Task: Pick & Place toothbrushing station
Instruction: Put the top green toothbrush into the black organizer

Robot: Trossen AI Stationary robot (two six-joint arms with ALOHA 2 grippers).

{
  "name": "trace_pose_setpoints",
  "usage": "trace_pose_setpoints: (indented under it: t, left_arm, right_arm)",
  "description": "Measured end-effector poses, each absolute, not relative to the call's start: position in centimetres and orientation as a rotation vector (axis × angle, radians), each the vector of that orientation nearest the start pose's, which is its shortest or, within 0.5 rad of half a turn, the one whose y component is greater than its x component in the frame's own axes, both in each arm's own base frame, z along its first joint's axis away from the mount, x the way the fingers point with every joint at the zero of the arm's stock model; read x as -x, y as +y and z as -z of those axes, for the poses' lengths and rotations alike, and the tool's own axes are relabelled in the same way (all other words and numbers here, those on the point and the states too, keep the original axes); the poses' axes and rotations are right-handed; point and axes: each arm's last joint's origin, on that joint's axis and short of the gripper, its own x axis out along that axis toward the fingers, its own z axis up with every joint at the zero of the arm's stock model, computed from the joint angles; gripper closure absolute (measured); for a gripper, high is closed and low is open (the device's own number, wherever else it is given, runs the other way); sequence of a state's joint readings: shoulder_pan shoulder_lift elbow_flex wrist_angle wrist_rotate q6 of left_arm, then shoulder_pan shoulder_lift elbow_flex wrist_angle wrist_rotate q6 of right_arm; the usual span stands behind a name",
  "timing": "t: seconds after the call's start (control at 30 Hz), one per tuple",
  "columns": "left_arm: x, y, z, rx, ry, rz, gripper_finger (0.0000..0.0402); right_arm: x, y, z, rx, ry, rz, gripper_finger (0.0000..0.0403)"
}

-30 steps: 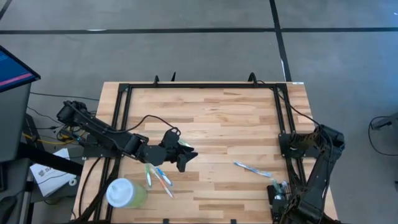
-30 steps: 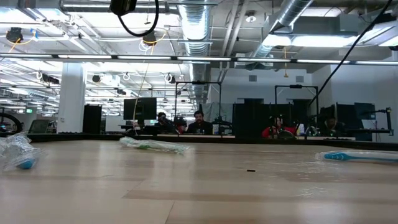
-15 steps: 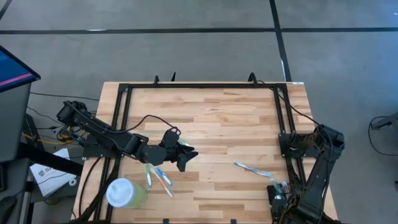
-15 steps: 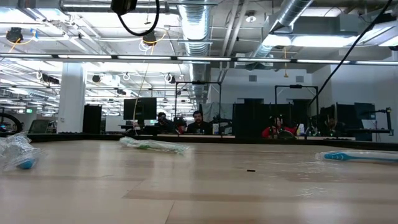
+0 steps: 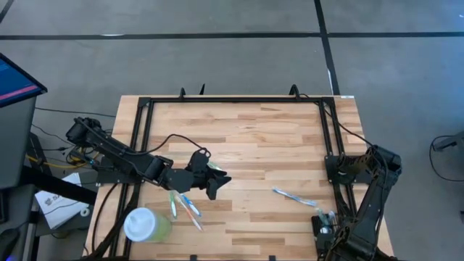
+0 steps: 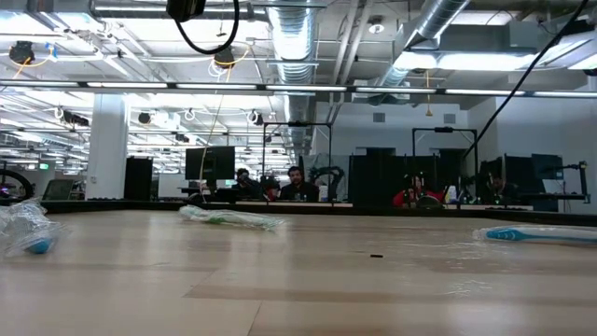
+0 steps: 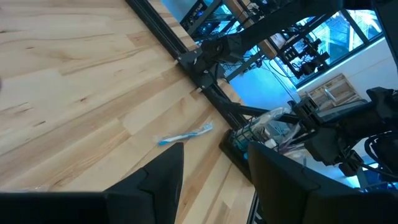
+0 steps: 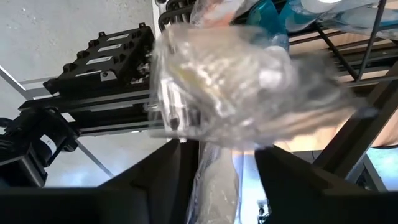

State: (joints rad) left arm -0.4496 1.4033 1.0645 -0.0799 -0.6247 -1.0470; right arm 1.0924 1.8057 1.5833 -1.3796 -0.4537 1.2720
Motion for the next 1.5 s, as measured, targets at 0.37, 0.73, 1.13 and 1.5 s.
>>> trace_pose_setpoints:
  t: [0.37,0.73,1.13,1.5]
  left_arm:
    - [-28.7,-12.0,-30.2,0.816,0.233,-0.338,0.0227]
    - [-28.7,-12.0,-30.2,0.816,0.233,-0.338,0.0227]
    - [-28.7,-12.0,-30.2,0.816,0.232,-0.338,0.0227]
    - [-28.7,-12.0,-30.2,0.820,0.227,-0.335,0.0227]
  right_arm:
    - [-14.2,29.7,-27.2,-0.272,2.013,0.026,0.0170]
    - [-14.3,29.7,-27.2,-0.272,2.014,0.021,0.0173]
    - [-14.3,29.8,-27.2,-0.276,2.006,0.014,0.0243]
    - [-14.9,29.5,-28.5,-0.268,1.965,0.015,0.0280]
